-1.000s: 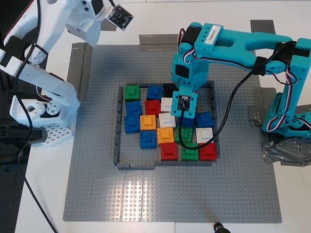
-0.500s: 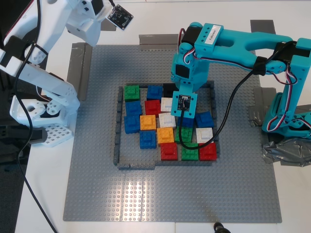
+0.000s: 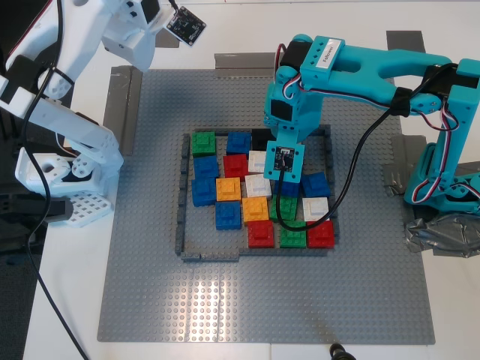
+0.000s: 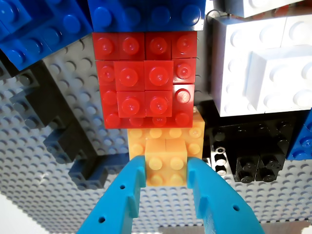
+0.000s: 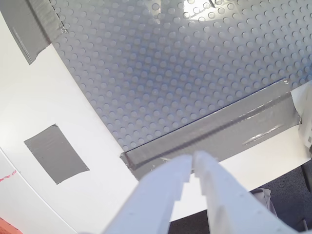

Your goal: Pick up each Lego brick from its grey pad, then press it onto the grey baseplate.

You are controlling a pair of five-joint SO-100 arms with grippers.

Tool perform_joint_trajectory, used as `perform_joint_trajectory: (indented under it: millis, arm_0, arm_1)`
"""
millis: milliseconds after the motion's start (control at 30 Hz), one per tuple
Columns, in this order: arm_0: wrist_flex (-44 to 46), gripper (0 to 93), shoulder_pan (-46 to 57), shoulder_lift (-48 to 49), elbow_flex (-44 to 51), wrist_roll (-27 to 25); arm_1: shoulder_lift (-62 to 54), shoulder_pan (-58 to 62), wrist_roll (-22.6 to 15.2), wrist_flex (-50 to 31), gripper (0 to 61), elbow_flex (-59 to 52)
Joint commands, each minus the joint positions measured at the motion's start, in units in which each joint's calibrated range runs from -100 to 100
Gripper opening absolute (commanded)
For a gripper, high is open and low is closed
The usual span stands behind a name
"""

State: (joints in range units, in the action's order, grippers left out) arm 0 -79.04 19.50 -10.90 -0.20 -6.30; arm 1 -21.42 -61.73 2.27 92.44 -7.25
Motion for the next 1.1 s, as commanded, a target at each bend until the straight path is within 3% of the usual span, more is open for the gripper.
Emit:
perform_joint_trajectory:
  millis: [0, 200, 733, 1067]
  arm_0:
    - [-1.6, 11.0, 0.2, 1.1, 1.3, 0.5]
    - [-2.4, 29.2, 0.1, 1.1, 1.1, 2.0]
    - [-2.5, 29.9, 2.7, 1.1, 5.0, 0.5]
    - [-7.5, 29.9, 3.0, 2.7, 6.6, 0.6]
  arm_1:
    - [-2.8, 0.1, 0.7, -2.1, 0.1, 3.1]
    - [-1.8, 1.8, 0.7, 0.2, 0.1, 6.5]
    - [-3.0, 2.8, -0.1, 0.8, 0.1, 5.9]
    - [-3.0, 2.9, 0.0, 0.6, 0.1, 6.1]
